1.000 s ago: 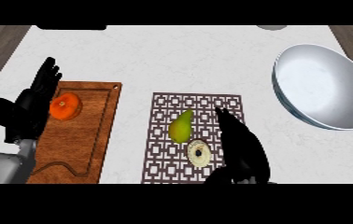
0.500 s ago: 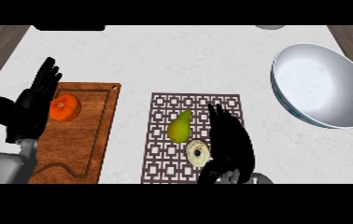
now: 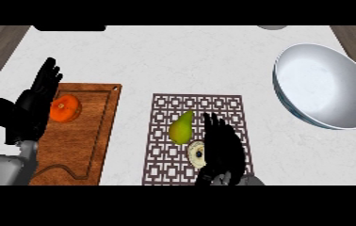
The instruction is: Pick the cupcake from the placemat and place it in the bowl
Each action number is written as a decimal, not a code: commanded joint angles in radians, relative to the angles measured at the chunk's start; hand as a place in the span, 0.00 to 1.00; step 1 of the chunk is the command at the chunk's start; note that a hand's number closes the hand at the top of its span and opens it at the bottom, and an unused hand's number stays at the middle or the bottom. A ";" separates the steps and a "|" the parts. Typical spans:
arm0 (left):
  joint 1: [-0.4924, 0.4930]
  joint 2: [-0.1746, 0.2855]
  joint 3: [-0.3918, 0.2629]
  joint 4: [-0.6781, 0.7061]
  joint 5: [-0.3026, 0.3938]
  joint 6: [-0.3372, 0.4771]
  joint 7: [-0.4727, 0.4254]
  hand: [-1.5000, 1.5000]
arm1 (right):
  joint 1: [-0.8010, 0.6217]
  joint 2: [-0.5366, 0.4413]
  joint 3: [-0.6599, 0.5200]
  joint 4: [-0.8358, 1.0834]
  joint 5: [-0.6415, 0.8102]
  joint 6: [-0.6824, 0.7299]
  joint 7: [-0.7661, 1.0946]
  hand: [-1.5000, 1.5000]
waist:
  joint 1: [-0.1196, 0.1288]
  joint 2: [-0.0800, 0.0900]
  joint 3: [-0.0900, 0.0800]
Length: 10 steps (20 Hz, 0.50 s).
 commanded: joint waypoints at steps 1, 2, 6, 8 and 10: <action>0.033 -0.024 0.001 -0.014 -0.021 0.010 -0.016 0.50 | 0.024 0.018 0.011 0.012 0.022 -0.011 0.181 0.00 | -0.003 -0.001 0.000; 0.006 -0.010 0.023 0.013 -0.008 -0.019 -0.015 0.50 | 0.044 0.018 -0.010 0.072 0.065 -0.075 0.087 0.00 | -0.006 0.001 0.000; 0.052 -0.034 0.013 0.000 -0.028 -0.021 -0.043 0.50 | -0.028 0.018 0.008 0.084 0.012 -0.064 0.187 0.00 | 0.002 0.000 0.000; -0.024 -0.031 0.021 0.042 -0.040 -0.031 -0.019 0.50 | -0.045 0.018 0.036 0.129 0.002 -0.130 0.184 0.00 | -0.002 0.002 0.000; -0.004 -0.031 0.037 0.031 -0.025 -0.047 -0.005 0.50 | -0.032 0.018 -0.018 0.181 -0.003 -0.113 0.111 0.00 | -0.001 0.002 0.000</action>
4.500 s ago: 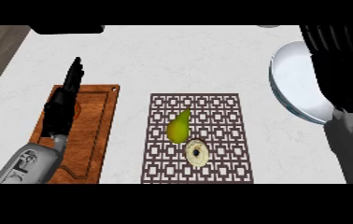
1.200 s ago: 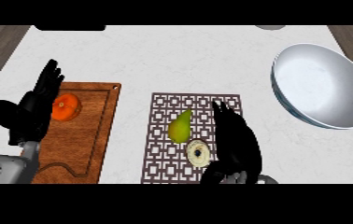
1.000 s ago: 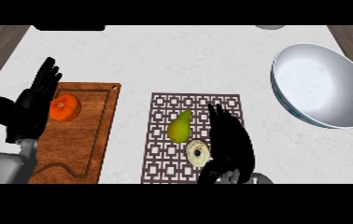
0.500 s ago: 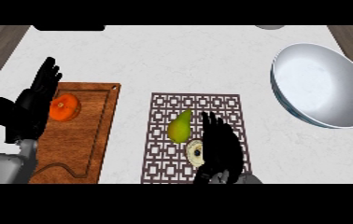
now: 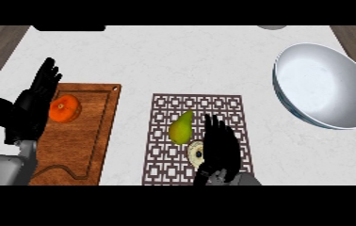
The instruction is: Pick the cupcake from the placemat and place it in the bowl
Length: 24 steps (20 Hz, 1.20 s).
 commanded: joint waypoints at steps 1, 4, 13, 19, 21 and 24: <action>0.000 -0.014 0.021 0.041 -0.001 -0.033 -0.044 0.50 | -0.101 0.015 -0.034 0.040 -0.112 -0.008 0.189 1.00 | 0.004 0.002 0.000; 0.001 -0.051 0.042 0.098 -0.031 -0.050 -0.096 0.50 | -0.096 0.015 0.030 0.106 -0.103 -0.048 0.091 1.00 | -0.001 0.001 0.000; -0.076 -0.075 0.051 -0.012 -0.101 -0.011 0.089 0.50 | -0.156 0.015 -0.042 0.222 -0.099 -0.095 -0.027 1.00 | -0.001 0.000 0.001; 0.005 -0.083 0.079 -0.047 -0.106 -0.058 0.060 0.50 | -0.132 -0.024 -0.043 0.147 0.068 -0.085 -0.113 1.00 | -0.003 -0.001 0.000; -0.001 -0.089 0.073 0.024 -0.094 -0.061 0.019 0.50 | -0.077 -0.169 0.039 0.027 0.004 -0.021 -0.310 1.00 | -0.014 -0.002 0.000; 0.008 -0.084 0.077 0.020 -0.089 -0.073 -0.009 0.50 | -0.090 -0.274 0.137 -0.050 -0.037 0.045 -0.542 1.00 | -0.008 -0.002 0.000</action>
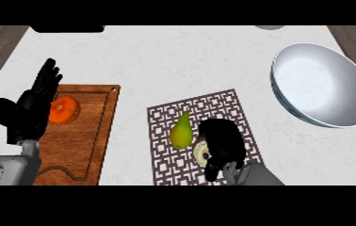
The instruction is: Pick the cupcake from the placemat and place it in the bowl
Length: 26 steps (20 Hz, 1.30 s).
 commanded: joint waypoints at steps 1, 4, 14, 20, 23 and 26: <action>0.030 0.009 0.011 -0.009 0.002 -0.009 -0.013 0.50 | 0.026 -0.180 0.063 -0.151 -0.047 0.067 -0.264 1.00 | -0.001 -0.003 0.002; 0.028 0.029 0.032 -0.032 0.010 -0.017 0.018 0.50 | 0.071 -0.333 0.007 -0.349 -0.039 0.067 -0.320 1.00 | -0.015 -0.004 0.001; 0.072 -0.016 0.027 -0.039 -0.003 -0.006 -0.027 0.50 | 0.096 -0.439 -0.422 -0.802 -0.155 0.019 -0.232 1.00 | -0.025 -0.003 0.001; 0.038 -0.034 0.018 -0.049 -0.034 -0.005 0.019 0.50 | 0.076 -0.438 -0.719 -0.738 -0.351 0.096 -0.255 1.00 | 0.000 0.004 0.001; 0.000 -0.016 0.063 0.014 -0.026 -0.045 -0.015 0.50 | -0.048 -0.465 -0.799 -0.620 -0.426 0.164 -0.263 1.00 | 0.006 0.006 0.000; -0.041 -0.043 0.021 -0.004 -0.059 -0.021 0.031 0.50 | -0.012 -0.459 -0.885 -0.461 -0.484 0.136 -0.433 1.00 | 0.005 0.008 0.002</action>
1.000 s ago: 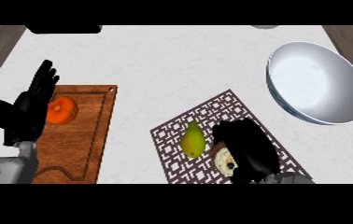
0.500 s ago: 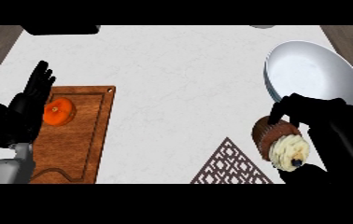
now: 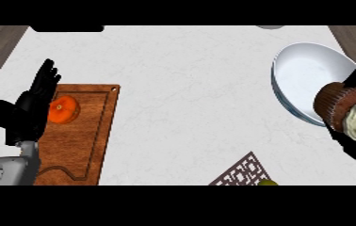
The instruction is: Pick the cupcake from the placemat and place it in the bowl
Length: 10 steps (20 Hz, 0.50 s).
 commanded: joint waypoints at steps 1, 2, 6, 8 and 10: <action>-0.031 -0.030 -0.001 0.025 -0.016 -0.004 -0.010 0.50 | -0.064 0.045 -0.049 0.145 -0.034 -0.016 -0.055 1.00 | 0.008 0.002 0.000; -0.037 -0.013 -0.001 -0.014 -0.009 -0.017 0.035 0.50 | -0.061 0.024 -0.103 0.207 -0.065 -0.010 -0.128 1.00 | 0.009 0.002 0.001; -0.021 -0.042 -0.009 0.000 -0.052 -0.001 0.009 0.50 | -0.085 0.050 -0.068 0.402 0.017 -0.053 -0.285 1.00 | 0.011 0.003 0.000; -0.032 -0.022 0.024 0.027 -0.020 -0.040 0.013 0.50 | -0.152 0.023 -0.109 0.539 0.008 -0.051 -0.351 1.00 | 0.013 0.004 0.000; -0.022 -0.012 0.027 -0.030 -0.006 -0.045 0.045 0.50 | -0.155 0.019 -0.120 0.699 0.050 -0.109 -0.485 1.00 | 0.025 0.008 0.001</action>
